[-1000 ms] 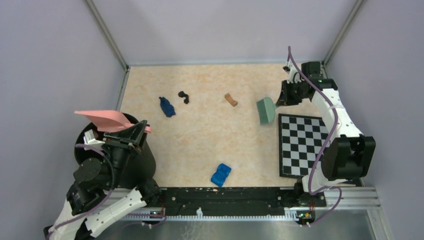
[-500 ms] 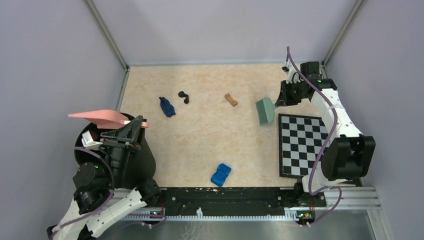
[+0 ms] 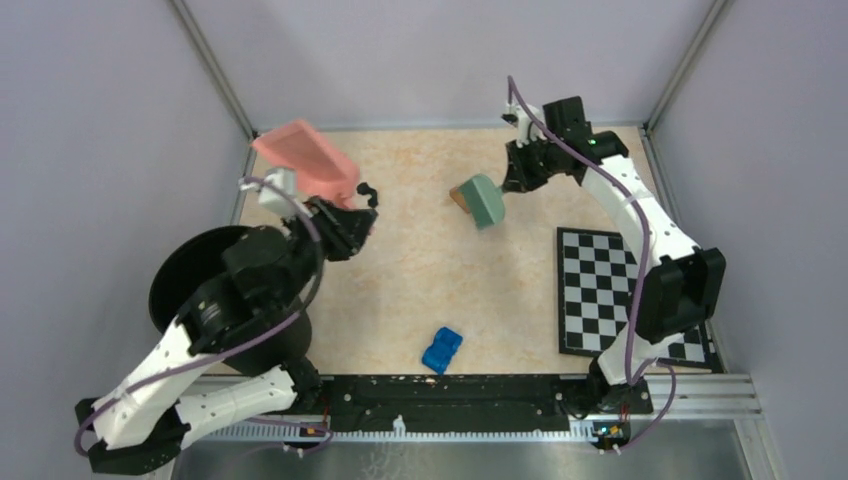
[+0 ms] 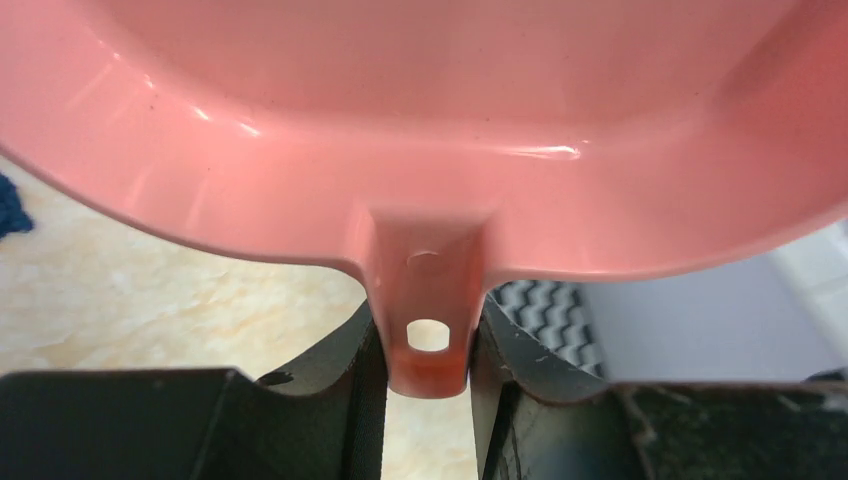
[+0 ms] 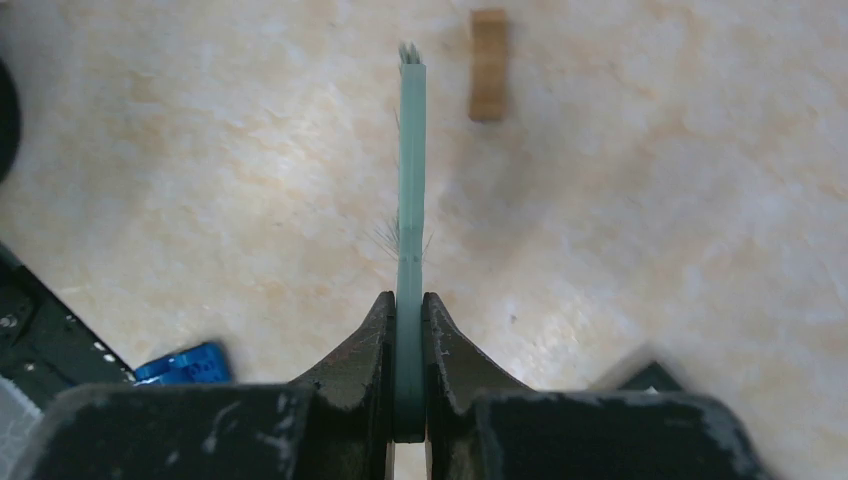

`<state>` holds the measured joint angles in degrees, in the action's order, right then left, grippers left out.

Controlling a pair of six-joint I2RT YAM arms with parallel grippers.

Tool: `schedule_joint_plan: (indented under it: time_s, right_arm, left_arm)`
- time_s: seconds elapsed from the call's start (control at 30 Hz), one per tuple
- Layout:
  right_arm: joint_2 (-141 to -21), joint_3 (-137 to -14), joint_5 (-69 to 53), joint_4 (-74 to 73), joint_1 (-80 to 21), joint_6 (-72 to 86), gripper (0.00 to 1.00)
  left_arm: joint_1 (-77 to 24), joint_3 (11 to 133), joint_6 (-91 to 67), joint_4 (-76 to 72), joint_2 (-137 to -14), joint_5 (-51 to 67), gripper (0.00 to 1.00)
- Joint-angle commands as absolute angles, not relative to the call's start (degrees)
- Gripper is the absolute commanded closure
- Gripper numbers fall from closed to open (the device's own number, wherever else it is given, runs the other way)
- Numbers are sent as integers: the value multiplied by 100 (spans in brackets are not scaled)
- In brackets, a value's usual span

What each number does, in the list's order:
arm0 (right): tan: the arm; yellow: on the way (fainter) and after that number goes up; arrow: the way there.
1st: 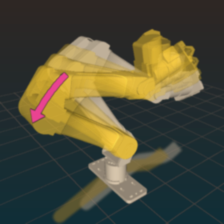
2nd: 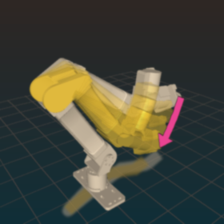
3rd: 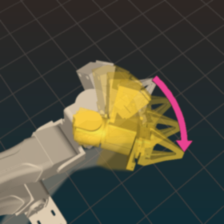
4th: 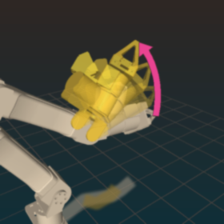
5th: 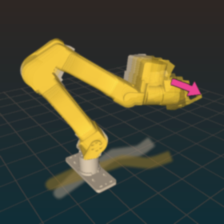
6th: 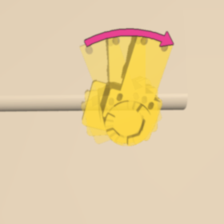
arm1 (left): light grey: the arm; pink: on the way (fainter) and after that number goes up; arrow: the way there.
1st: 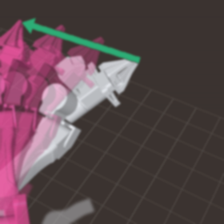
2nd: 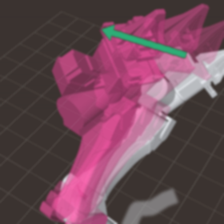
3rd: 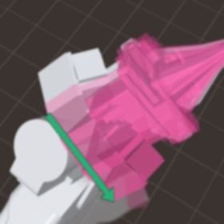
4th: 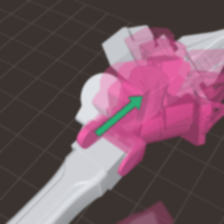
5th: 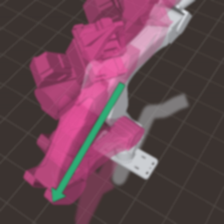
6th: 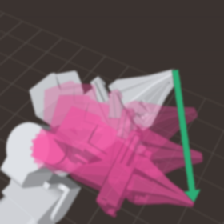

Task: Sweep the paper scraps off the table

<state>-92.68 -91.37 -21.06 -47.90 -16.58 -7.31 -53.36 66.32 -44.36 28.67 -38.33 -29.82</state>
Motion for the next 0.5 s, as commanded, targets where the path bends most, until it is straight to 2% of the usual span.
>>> schedule_joint_plan:
  time_s: [0.0,0.17,0.47]
  right_arm:
    - [-9989,-10138,-2754,-4534,-2298,-604,100]
    - [-10954,-10668,-3816,-3498,-2780,530,100]
    - [-13023,-11907,-5448,-449,-3603,3858,100]
  left_arm:
    - [-5361,7583,-3321,4114,-5044,-2068,100]
    - [-5361,8258,-3000,4901,-5942,-2249,100]
    - [-5361,7708,-2721,3898,-5440,-3215,100]
